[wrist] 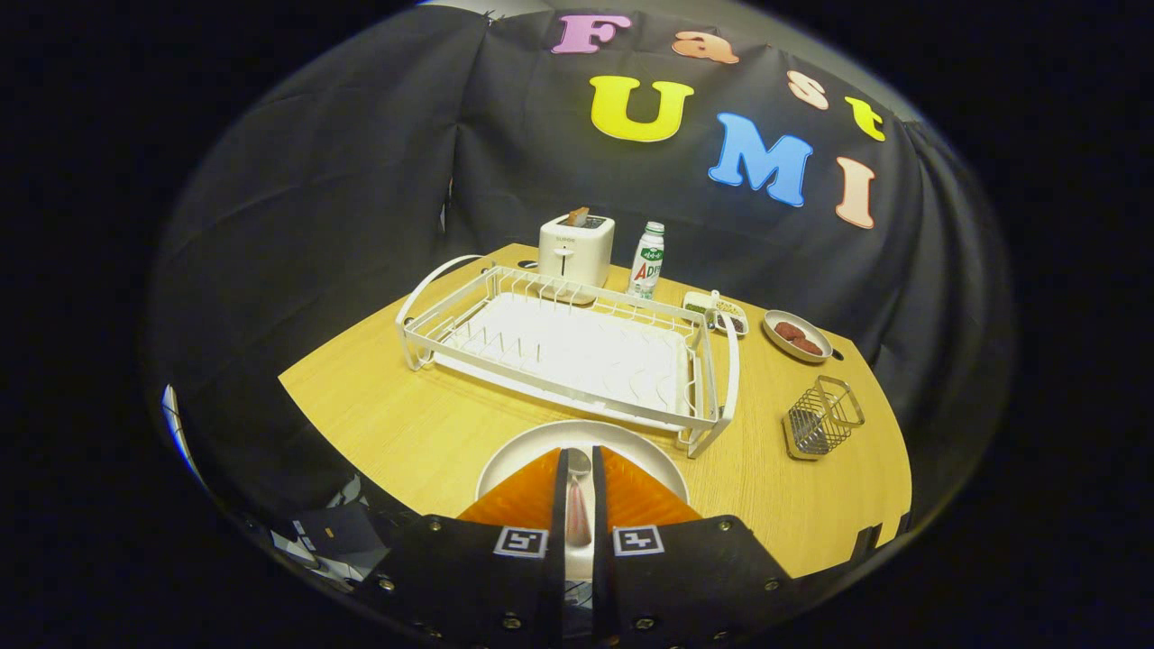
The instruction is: Take the plate from the dish rack, then take the spoon from the basket and place it into the plate.
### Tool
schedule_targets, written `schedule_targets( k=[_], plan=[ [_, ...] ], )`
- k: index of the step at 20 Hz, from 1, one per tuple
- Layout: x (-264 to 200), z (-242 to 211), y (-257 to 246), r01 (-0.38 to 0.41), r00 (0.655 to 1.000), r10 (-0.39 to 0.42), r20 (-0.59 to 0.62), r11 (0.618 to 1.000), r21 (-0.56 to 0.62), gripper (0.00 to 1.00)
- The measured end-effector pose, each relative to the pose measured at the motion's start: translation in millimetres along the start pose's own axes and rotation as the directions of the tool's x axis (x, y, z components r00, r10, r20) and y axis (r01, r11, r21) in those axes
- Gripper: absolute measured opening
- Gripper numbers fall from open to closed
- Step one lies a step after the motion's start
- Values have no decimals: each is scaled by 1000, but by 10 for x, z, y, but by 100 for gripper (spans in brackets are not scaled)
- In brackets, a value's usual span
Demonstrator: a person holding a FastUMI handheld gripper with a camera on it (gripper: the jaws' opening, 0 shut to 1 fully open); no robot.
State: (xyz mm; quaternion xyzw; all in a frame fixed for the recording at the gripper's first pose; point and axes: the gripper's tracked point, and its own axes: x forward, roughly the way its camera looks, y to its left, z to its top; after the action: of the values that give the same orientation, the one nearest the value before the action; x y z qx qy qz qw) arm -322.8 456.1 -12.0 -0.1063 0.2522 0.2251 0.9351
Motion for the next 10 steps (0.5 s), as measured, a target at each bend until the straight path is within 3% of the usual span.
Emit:
schedule_targets(
  k=[4, 10],
  plan=[
    [-7, 34, 5, -4, 1000, 4, 1, 1000, -14, 18],
    [-174, 385, -101, 13, 997, -12, 80, 1000, -10, 18]
  ],
)
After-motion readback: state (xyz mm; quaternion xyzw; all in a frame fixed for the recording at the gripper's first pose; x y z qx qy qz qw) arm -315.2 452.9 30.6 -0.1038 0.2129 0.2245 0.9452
